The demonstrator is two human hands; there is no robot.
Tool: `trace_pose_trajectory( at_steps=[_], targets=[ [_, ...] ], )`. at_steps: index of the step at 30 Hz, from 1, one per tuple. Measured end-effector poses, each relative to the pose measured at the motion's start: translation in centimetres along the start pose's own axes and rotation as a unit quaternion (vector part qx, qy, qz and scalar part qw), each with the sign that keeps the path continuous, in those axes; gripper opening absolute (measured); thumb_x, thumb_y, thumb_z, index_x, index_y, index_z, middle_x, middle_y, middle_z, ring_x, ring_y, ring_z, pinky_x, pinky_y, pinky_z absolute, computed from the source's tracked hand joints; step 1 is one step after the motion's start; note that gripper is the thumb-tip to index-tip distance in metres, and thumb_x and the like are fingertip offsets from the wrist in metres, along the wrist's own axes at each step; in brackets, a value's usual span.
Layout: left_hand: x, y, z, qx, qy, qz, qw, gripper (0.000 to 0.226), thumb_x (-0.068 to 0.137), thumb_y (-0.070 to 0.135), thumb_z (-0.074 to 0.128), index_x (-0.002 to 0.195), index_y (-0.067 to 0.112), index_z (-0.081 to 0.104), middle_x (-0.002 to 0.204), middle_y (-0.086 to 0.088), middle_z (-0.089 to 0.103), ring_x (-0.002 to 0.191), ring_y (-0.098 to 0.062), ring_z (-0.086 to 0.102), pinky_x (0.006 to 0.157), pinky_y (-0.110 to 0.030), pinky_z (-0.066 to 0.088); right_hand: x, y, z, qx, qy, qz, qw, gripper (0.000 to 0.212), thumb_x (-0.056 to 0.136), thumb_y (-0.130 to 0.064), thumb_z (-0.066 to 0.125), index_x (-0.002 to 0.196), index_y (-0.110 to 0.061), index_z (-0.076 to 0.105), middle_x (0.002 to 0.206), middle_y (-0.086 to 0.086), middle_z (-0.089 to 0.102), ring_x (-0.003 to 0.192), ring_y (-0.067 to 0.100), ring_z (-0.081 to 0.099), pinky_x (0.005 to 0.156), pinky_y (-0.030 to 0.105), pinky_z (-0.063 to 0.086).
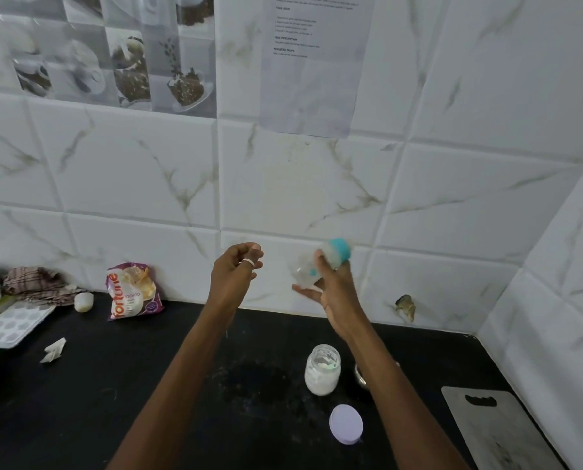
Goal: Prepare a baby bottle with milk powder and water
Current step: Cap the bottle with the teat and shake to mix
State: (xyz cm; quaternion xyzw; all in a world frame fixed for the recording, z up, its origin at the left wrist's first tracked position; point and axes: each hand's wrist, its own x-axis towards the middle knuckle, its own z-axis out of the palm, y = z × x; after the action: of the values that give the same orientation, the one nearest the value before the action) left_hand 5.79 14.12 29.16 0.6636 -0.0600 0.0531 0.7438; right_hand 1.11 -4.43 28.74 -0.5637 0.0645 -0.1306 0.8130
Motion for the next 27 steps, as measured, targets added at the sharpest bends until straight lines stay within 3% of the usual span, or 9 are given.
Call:
trace_pose_trajectory(
  at_steps=[2,6,9,11,13,15,18,22,27],
  targets=[
    [0.1,0.0,0.0,0.001,0.002,0.001,1.0,0.007,0.104,0.028,0.06,0.105,0.031,0.067,0.11,0.004,0.074,0.101,-0.014,0.073,0.091,-0.033,0.057,-0.3,0.2,-0.1,-0.07,-0.047,0.015,0.996,0.056,0.093,-0.035,0.07,0.14,-0.018,0.045,0.136,0.017,0.057,0.117,0.034,0.067,0.084,0.059,0.062],
    [0.0,0.0,0.1,-0.004,-0.001,-0.001,1.0,0.007,0.104,0.029,0.061,0.105,0.031,0.067,0.111,0.002,0.075,0.1,-0.014,0.073,0.091,-0.033,0.057,0.5,-0.2,-0.3,0.103,0.043,-0.018,0.994,0.058,0.096,-0.031,0.067,0.145,-0.014,0.041,0.134,0.018,0.058,0.118,0.039,0.067,0.078,0.053,0.063],
    [0.1,-0.1,0.0,-0.003,0.001,0.0,1.0,0.007,0.104,0.027,0.061,0.106,0.031,0.067,0.11,0.002,0.075,0.1,-0.014,0.073,0.09,-0.033,0.058,0.3,0.1,-0.2,-0.042,-0.024,-0.002,0.999,0.051,0.099,-0.03,0.065,0.143,-0.018,0.043,0.137,0.018,0.057,0.118,0.034,0.066,0.084,0.059,0.062],
    [0.2,-0.2,0.1,-0.002,0.002,0.0,1.0,0.008,0.104,0.027,0.06,0.105,0.031,0.067,0.109,0.003,0.075,0.099,-0.014,0.073,0.09,-0.032,0.058,0.0,-0.1,-0.2,-0.063,-0.051,0.006,0.997,0.052,0.094,-0.034,0.068,0.139,-0.018,0.047,0.136,0.018,0.056,0.118,0.036,0.066,0.084,0.059,0.062],
    [0.1,-0.2,0.3,-0.003,-0.001,0.0,1.0,0.008,0.104,0.027,0.061,0.105,0.031,0.067,0.109,0.003,0.075,0.099,-0.013,0.073,0.09,-0.032,0.058,0.2,-0.2,-0.3,0.055,0.004,0.001,0.998,0.057,0.092,-0.035,0.069,0.141,-0.015,0.046,0.134,0.019,0.059,0.116,0.04,0.068,0.079,0.054,0.063],
    [0.0,-0.3,0.3,-0.004,-0.001,-0.001,1.0,0.007,0.103,0.028,0.062,0.105,0.032,0.067,0.11,0.003,0.075,0.098,-0.013,0.073,0.09,-0.032,0.058,0.4,-0.1,-0.1,0.093,0.029,0.0,0.995,0.055,0.096,-0.033,0.066,0.143,-0.014,0.043,0.134,0.02,0.06,0.116,0.04,0.068,0.078,0.051,0.063],
    [0.1,-0.2,0.3,-0.003,0.001,-0.001,1.0,0.008,0.103,0.027,0.061,0.106,0.03,0.067,0.109,0.003,0.075,0.099,-0.014,0.073,0.089,-0.032,0.058,0.0,0.2,-0.3,-0.022,-0.037,0.028,0.999,0.053,0.094,-0.033,0.068,0.139,-0.015,0.047,0.138,0.022,0.057,0.117,0.038,0.067,0.082,0.057,0.062],
    [0.0,-0.1,0.3,-0.006,0.002,-0.002,1.0,0.008,0.103,0.028,0.061,0.104,0.032,0.068,0.108,0.004,0.076,0.097,-0.011,0.073,0.088,-0.031,0.058,0.6,-0.8,-0.8,0.127,0.047,-0.009,0.991,0.053,0.097,-0.032,0.066,0.141,-0.01,0.044,0.131,0.02,0.06,0.117,0.042,0.067,0.076,0.05,0.064],
    [-0.2,0.0,0.4,-0.001,0.002,0.002,1.0,0.008,0.104,0.028,0.061,0.105,0.031,0.068,0.109,0.004,0.075,0.097,-0.011,0.073,0.088,-0.031,0.058,0.1,-0.9,-0.9,-0.039,-0.05,0.01,0.998,0.065,0.086,-0.038,0.072,0.141,-0.015,0.046,0.134,0.019,0.057,0.118,0.038,0.067,0.083,0.057,0.062]
  ],
)
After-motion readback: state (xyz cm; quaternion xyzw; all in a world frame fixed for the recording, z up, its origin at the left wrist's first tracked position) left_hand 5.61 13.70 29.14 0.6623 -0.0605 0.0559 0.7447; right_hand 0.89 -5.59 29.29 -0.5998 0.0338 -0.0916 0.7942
